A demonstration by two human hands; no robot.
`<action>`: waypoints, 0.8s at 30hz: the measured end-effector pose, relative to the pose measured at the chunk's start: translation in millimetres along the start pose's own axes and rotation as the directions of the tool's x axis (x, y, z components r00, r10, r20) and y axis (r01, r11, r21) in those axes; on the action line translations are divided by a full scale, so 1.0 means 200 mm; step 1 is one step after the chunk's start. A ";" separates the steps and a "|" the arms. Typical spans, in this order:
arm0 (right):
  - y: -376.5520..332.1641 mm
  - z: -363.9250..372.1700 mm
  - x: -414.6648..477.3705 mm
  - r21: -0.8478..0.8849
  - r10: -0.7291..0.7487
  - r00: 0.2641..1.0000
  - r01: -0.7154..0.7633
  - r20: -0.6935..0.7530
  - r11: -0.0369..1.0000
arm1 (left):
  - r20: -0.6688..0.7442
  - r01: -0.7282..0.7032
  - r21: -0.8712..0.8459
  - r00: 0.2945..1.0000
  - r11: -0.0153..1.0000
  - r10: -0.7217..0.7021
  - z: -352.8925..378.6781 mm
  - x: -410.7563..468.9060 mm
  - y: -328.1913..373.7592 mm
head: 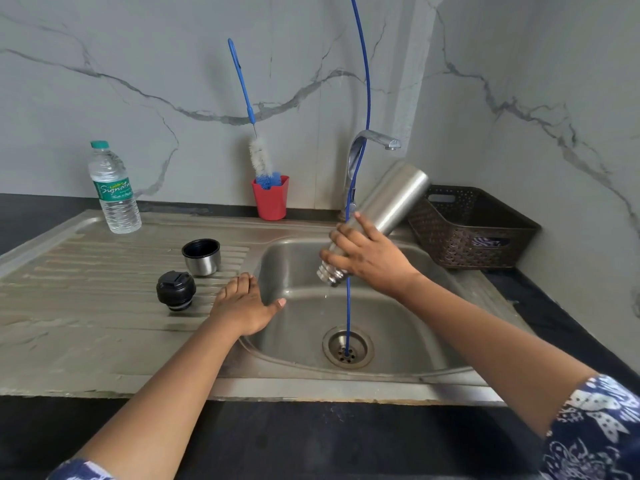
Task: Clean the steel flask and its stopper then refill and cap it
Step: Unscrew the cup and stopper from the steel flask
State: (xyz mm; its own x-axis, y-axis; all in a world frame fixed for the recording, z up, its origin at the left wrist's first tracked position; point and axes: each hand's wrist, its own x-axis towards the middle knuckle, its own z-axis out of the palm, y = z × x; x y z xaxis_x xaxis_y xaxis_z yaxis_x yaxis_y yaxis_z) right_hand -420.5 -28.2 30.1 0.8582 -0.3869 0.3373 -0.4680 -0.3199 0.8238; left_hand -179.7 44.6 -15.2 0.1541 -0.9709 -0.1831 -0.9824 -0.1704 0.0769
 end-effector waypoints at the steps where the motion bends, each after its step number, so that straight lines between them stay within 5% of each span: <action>1: -0.02 0.01 -0.01 -0.015 -0.056 0.998 0.057 0.017 0.998 | -0.001 0.001 0.003 1.000 1.000 -0.001 0.00 0.00 0.00; 6: -0.05 -0.01 -0.01 0.011 0.023 1.000 -0.023 0.016 1.000 | -0.004 0.003 0.003 1.000 1.000 -0.003 0.00 0.00 0.00; 10: -0.09 0.03 -0.03 -0.002 -0.099 0.995 0.099 0.019 0.995 | -0.006 0.002 0.000 1.000 1.000 -0.002 0.00 0.00 0.00; 19: -0.09 0.05 -0.03 0.145 0.097 0.995 -0.096 0.000 0.985 | -0.035 -0.002 -0.037 0.999 0.999 0.001 -0.01 -0.01 0.00; 21: -0.05 -0.01 0.01 0.323 0.303 0.953 -0.296 0.030 0.899 | -0.065 -0.002 -0.091 0.998 0.996 -0.004 -0.02 0.00 0.01; 24: 0.08 -0.11 0.07 0.585 0.495 0.837 -0.526 0.232 0.617 | -0.151 -0.015 -0.220 0.988 0.975 -0.019 -0.05 0.01 0.02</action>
State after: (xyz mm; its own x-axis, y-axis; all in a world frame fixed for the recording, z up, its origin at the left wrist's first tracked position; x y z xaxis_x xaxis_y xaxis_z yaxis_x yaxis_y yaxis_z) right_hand -411.6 -19.8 57.0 0.4383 -0.6827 0.5847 -0.8639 -0.4995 0.0643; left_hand -181.5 40.4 -4.9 0.1870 -0.9818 -0.0341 -0.9373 -0.1887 0.2932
